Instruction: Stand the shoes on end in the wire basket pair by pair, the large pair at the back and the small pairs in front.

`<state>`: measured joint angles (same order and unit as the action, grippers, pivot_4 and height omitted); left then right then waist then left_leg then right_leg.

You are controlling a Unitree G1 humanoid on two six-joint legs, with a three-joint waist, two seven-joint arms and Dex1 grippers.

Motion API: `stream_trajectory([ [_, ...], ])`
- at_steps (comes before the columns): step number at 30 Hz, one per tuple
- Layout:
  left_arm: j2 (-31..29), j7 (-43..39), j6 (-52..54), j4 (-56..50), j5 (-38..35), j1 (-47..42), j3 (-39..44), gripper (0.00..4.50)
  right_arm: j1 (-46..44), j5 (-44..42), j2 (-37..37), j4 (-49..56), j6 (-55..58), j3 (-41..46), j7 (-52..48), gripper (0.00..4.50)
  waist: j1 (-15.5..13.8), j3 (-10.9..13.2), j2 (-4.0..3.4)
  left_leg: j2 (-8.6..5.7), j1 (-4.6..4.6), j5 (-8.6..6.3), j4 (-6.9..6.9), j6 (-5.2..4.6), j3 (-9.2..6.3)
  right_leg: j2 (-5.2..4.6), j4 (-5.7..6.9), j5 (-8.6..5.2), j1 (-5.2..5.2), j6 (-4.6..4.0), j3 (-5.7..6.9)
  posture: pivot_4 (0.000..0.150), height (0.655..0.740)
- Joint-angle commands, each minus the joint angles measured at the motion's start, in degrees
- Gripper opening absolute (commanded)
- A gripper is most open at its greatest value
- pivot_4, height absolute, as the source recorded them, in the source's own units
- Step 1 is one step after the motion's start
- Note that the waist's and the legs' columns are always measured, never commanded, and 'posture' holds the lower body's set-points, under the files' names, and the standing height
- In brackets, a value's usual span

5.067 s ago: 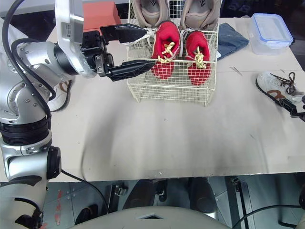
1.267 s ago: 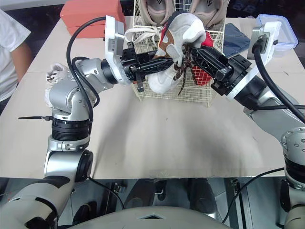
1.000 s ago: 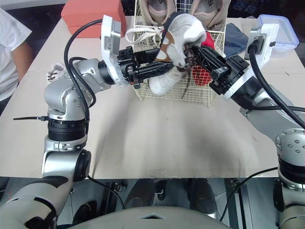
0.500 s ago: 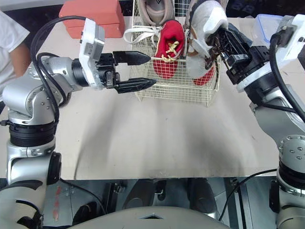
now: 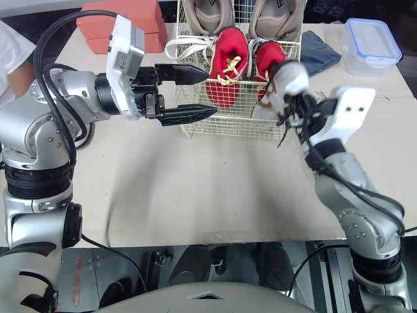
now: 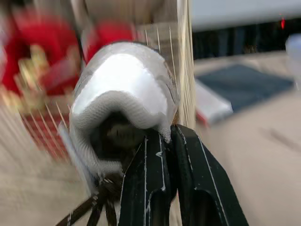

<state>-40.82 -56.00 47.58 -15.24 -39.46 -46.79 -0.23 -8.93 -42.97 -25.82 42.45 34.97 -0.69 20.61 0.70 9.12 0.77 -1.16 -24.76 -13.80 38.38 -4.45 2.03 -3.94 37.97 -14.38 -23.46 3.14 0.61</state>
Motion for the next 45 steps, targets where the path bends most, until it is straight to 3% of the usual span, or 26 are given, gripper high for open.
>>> stream_trajectory([
  [1, -0.66, -0.15, 0.0, -2.17, -0.22, -0.89, 0.23, 4.44, -0.4, 4.84, -0.53, 2.86, 0.32, -1.39, -2.71, 0.0, 0.06, 0.0, 0.0, 0.0, 0.0, 0.0, 0.0, 0.0, 0.0, 0.01, 0.0, 0.0, 0.0, 0.0, 0.01, 0.15, 0.74],
  [9, -0.63, -0.42, 0.12, -1.87, -0.24, -0.74, -0.07, 4.44, -0.45, 7.34, 1.16, 2.58, 5.23, -2.47, -6.55, 0.0, 0.03, 0.0, 0.0, 0.01, 0.01, 0.0, -0.01, 0.01, 0.0, 0.05, 0.0, 0.0, -0.01, 0.0, 0.03, 0.15, 0.74],
  [10, -0.62, -0.47, 0.07, -1.84, -0.17, -0.63, -0.14, 4.5, -0.67, 7.43, 1.42, 2.57, 5.7, -1.9, -6.84, 0.67, 0.05, 0.0, 0.0, 0.01, 0.01, 0.0, -0.01, 0.01, 0.0, 0.05, 0.0, 0.0, -0.01, 0.0, 0.03, 0.15, 0.74],
  [11, -0.6, -0.47, 0.05, -1.83, -0.12, -0.52, -0.19, 4.5, -0.86, 7.34, 1.53, 2.58, 6.18, -1.24, -7.24, 0.79, 0.06, 0.0, 0.0, 0.01, 0.02, 0.0, -0.01, 0.01, 0.0, 0.05, 0.0, 0.0, -0.01, 0.0, 0.03, 0.15, 0.74],
  [13, -0.79, -0.41, 0.15, -1.89, -0.03, -0.15, -0.12, 4.5, -0.98, 6.62, 1.7, 2.93, 6.48, 0.52, -8.89, 1.8, 0.04, 0.0, 0.0, 0.01, 0.01, 0.0, -0.01, 0.01, 0.0, 0.06, 0.01, 0.0, -0.02, 0.0, 0.03, 0.15, 0.74],
  [14, -1.09, -0.42, 0.24, -1.96, -0.02, 0.27, 0.09, 4.5, -0.84, 5.57, 1.47, 3.32, 6.77, 2.11, -9.89, 2.09, 0.01, 0.0, 0.0, 0.01, 0.01, 0.0, -0.01, 0.01, 0.0, 0.06, 0.0, 0.0, -0.02, 0.0, 0.03, 0.15, 0.74],
  [17, -2.05, -0.28, 0.08, -2.05, 0.28, 1.92, 0.81, 4.5, 0.11, 2.15, -1.74, 3.7, 6.99, 8.51, -15.47, 3.72, -0.03, 0.0, 0.0, 0.0, 0.0, 0.0, -0.01, 0.01, 0.0, 0.04, 0.0, 0.0, -0.01, 0.0, 0.04, 0.15, 0.74],
  [19, -2.68, 0.14, -0.34, -2.09, 0.61, 3.18, 1.45, 4.5, 1.6, -0.38, -4.98, 3.31, 6.68, 13.36, -20.48, 4.45, -0.19, 0.01, -0.02, 0.0, 0.0, 0.0, -0.01, 0.01, 0.0, 0.04, -0.01, 0.0, -0.01, 0.0, 0.03, 0.15, 0.74],
  [26, -5.52, 0.66, -2.06, 0.0, 0.63, 7.39, 6.13, 4.5, 7.9, -16.44, -16.29, 1.83, 8.3, 25.77, -40.06, 4.45, -0.02, 0.01, 0.0, 0.0, -0.01, -0.01, -0.03, -0.02, 0.0, -0.02, -0.04, 0.0, 0.02, 0.0, 0.0, 0.15, 0.74],
  [31, -7.39, 2.61, -4.69, 5.76, 2.43, 10.52, 12.09, 4.5, 3.28, -24.95, -20.91, 1.81, 8.11, 25.34, -46.33, 4.45, 0.09, 0.01, 0.0, 0.09, 0.05, -0.03, -0.03, -0.04, -0.03, -0.08, -0.03, 0.0, 0.05, 0.0, -0.02, 0.15, 0.74],
  [38, -12.12, 2.19, -10.45, 23.35, 5.16, 17.88, 23.82, 4.5, -8.03, -20.45, -23.6, 1.44, 7.2, 14.51, -52.37, 4.45, -0.03, 0.04, 0.09, 0.1, 0.0, -0.02, -0.03, -0.02, -0.06, -0.15, -0.06, 0.0, -0.02, 0.0, 0.02, 0.15, 0.74],
  [45, -16.85, -2.73, -22.93, 50.76, 12.66, 17.86, 23.72, 4.5, -11.73, -16.99, -21.68, -1.46, 6.0, 10.03, -54.51, 4.45, -0.74, 0.02, 0.28, 0.02, -0.02, -0.02, -0.02, -0.01, -0.06, -0.3, -0.09, 0.0, -0.02, 0.0, 0.04, 0.15, 0.74],
])
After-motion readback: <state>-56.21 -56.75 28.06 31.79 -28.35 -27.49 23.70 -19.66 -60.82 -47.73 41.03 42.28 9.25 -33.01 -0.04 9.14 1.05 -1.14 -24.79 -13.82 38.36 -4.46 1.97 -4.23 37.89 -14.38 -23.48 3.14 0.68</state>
